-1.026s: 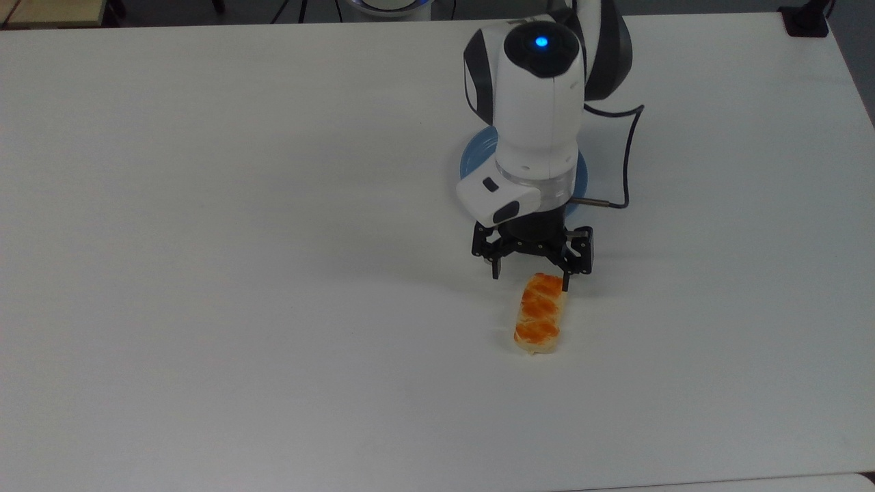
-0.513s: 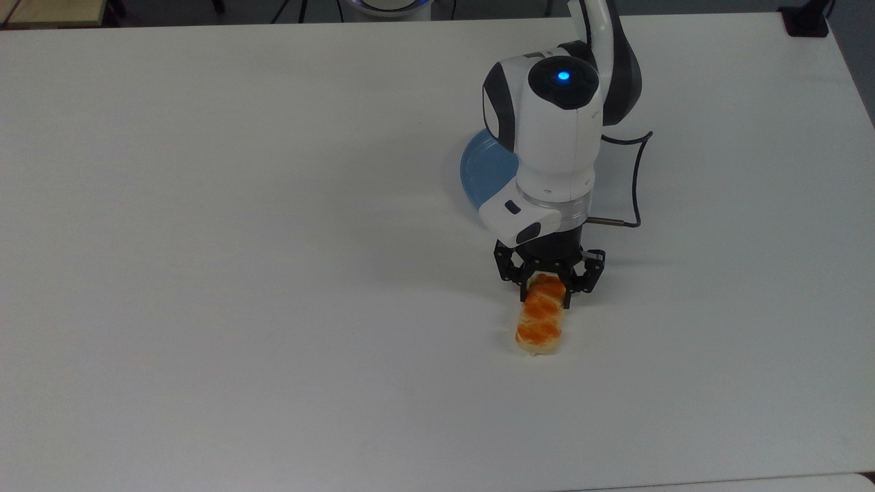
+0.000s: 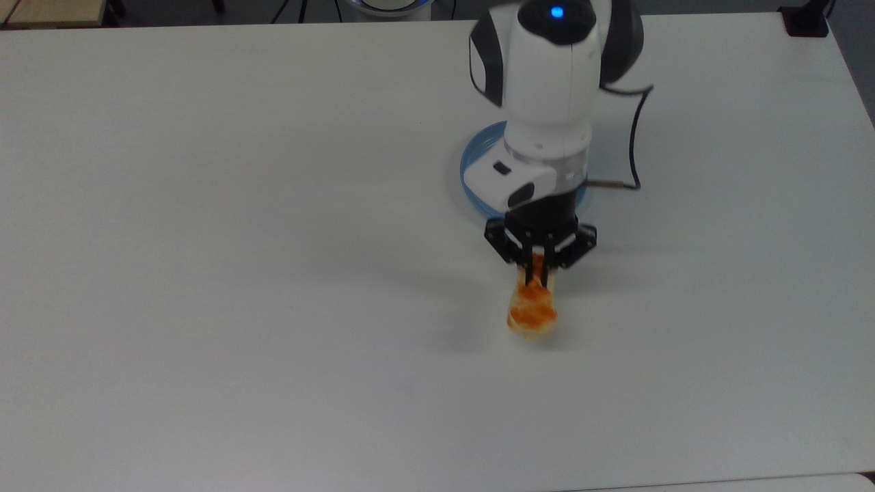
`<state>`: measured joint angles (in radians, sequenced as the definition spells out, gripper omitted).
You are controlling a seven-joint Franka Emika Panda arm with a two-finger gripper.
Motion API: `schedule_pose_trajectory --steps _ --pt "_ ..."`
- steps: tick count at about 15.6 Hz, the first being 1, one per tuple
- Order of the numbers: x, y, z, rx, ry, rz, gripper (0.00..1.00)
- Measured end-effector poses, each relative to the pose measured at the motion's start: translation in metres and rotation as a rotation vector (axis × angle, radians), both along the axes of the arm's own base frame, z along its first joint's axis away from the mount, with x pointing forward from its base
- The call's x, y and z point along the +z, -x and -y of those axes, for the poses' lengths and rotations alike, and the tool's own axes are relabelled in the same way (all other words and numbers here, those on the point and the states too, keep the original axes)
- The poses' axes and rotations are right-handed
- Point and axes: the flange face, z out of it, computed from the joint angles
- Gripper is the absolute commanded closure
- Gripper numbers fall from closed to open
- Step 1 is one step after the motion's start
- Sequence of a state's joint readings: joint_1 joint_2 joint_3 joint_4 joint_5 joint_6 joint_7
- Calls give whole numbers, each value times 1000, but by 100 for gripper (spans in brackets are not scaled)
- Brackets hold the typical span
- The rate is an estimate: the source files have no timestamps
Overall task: Put the bread on a plate
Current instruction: 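Carry the bread roll over the blue plate and lower it, then open the gripper to release the bread onto the plate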
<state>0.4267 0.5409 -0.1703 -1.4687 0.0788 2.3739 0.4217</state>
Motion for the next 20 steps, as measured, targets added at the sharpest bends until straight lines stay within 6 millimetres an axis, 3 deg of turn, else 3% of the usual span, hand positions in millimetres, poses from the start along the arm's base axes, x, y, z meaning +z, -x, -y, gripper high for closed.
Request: schedule_pose_trajectory --steps 3,5,7,11,12,13,16,20 --pt "41 41 21 102 36 -156 88" --pt "47 70 29 152 37 -231 86" --pt "34 94 30 175 37 -286 82" --pt "-26 132 7 229 61 -413 76" --pt "-33 136 1 239 64 -425 61" --pt "-38 140 -5 242 66 -434 1" --pt "-48 145 -20 223 68 -451 0" --pt "-44 143 -16 220 95 -440 0"
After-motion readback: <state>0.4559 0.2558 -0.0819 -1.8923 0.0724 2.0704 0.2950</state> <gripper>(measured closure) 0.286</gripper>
